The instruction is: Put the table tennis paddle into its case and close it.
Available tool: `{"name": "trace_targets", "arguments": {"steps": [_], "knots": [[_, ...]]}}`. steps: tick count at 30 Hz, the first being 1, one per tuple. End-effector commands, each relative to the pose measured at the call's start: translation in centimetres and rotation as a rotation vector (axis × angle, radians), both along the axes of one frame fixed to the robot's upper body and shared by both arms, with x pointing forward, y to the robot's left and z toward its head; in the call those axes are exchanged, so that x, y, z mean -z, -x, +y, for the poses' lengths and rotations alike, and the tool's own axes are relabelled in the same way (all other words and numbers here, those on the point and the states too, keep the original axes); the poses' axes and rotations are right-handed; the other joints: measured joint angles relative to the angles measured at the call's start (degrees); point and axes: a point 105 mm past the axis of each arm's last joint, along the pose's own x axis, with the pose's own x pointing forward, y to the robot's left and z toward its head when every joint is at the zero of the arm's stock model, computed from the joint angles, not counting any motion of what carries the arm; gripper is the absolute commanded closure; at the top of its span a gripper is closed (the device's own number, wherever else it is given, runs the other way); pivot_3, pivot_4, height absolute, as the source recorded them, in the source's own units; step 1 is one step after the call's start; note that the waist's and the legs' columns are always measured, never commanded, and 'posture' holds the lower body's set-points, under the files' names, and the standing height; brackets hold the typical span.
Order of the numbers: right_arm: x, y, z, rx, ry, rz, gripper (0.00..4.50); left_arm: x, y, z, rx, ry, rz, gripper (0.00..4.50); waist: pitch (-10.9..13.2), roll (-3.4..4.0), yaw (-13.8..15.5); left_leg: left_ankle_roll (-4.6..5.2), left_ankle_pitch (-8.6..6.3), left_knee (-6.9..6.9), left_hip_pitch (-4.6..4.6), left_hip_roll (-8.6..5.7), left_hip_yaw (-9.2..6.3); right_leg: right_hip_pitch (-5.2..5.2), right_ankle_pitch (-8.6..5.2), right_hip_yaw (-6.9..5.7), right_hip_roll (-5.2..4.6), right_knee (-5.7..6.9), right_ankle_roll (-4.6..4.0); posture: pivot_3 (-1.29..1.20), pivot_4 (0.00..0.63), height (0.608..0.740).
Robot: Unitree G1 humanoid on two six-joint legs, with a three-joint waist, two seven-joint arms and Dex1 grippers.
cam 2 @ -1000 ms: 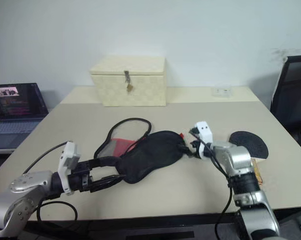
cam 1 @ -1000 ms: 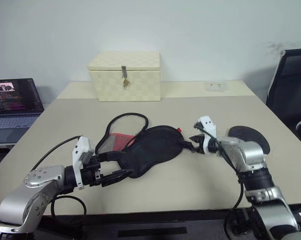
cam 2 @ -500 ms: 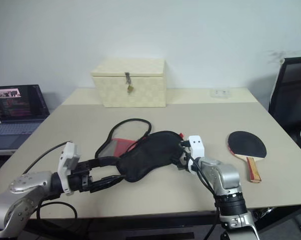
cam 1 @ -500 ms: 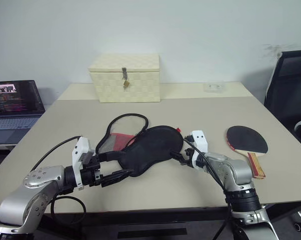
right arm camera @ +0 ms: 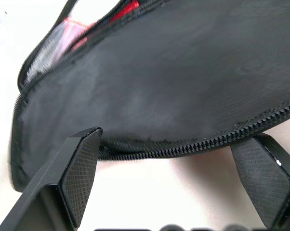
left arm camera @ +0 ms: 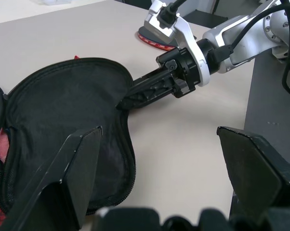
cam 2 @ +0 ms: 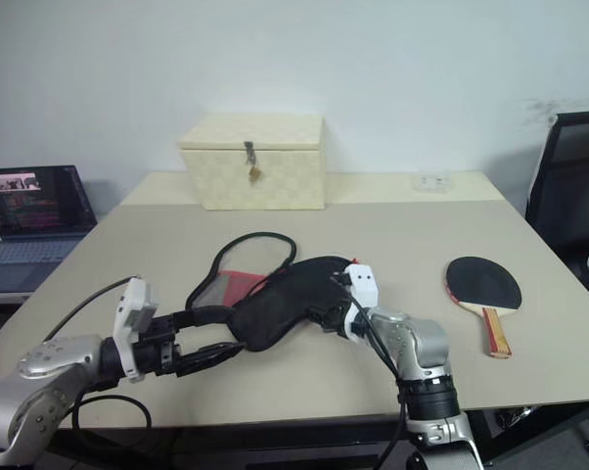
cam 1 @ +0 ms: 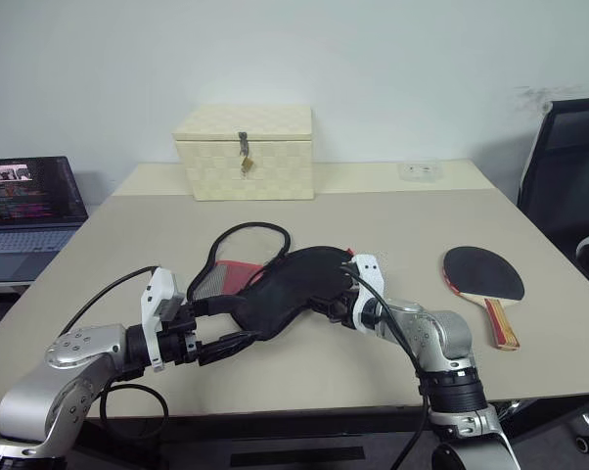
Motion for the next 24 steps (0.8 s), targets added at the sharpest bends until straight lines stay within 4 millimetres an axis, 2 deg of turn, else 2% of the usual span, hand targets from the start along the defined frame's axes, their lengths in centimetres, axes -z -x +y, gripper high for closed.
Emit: {"name": "trace_targets", "arguments": {"steps": [1, 7, 10, 17, 20, 24], "knots": [[-1.7, -0.6, 0.1, 0.033, -0.115, 0.006, 0.06, -1.0, 0.2, 0.1, 0.0, -0.002, -0.056, 0.32, 0.0, 0.0, 0.0, 0.0, 0.0, 0.0, 0.0, 0.0, -0.01, 0.0, 0.0, -0.01, 0.0, 0.0, 0.0, 0.0, 0.15, 0.74], [-1.9, -0.8, 0.8, 0.074, -0.24, 0.105, 0.06, -1.0, 0.1, -0.1, 0.003, -0.001, -0.057, 0.32, 0.0, 0.0, 0.0, 0.0, 0.0, -0.01, 0.0, 0.0, -0.02, 0.0, 0.07, -0.03, 0.01, 0.01, -0.13, 0.0, 0.15, 0.74], [-2.0, -0.4, 1.8, 0.052, -0.266, 0.132, 0.91, -1.0, 0.1, -0.1, 0.005, 0.001, -0.057, 0.32, 0.0, 0.0, 0.0, 0.0, 0.0, 0.0, -0.03, 0.0, -0.01, 0.0, 0.07, -0.02, -0.01, -0.01, -0.12, 0.0, 0.15, 0.74], [-2.2, 0.6, 4.2, 0.004, -0.315, 0.174, 3.37, -1.0, 0.0, -0.2, 0.007, 0.004, -0.059, 0.32, 0.0, 0.0, 0.0, 0.01, 0.0, -0.01, -0.02, -0.02, -0.01, -0.01, 0.06, -0.02, 0.01, 0.0, -0.12, 0.0, 0.15, 0.74], [-2.2, 0.7, 4.5, -0.005, -0.321, 0.182, 4.46, -1.0, 0.0, -0.3, 0.007, 0.007, -0.059, 0.32, 0.0, 0.0, 0.0, 0.01, 0.0, -0.01, -0.03, -0.01, 0.0, -0.01, 0.06, -0.02, 0.01, 0.0, -0.11, 0.0, 0.15, 0.74], [-2.2, 0.5, 4.0, 0.004, -0.316, 0.18, 4.48, -1.0, 0.0, -0.3, 0.003, 0.01, -0.059, 0.32, 0.0, 0.0, 0.0, 0.01, 0.0, -0.01, -0.02, -0.01, 0.0, -0.01, 0.05, -0.02, 0.01, 0.0, -0.1, 0.0, 0.15, 0.74]]}}
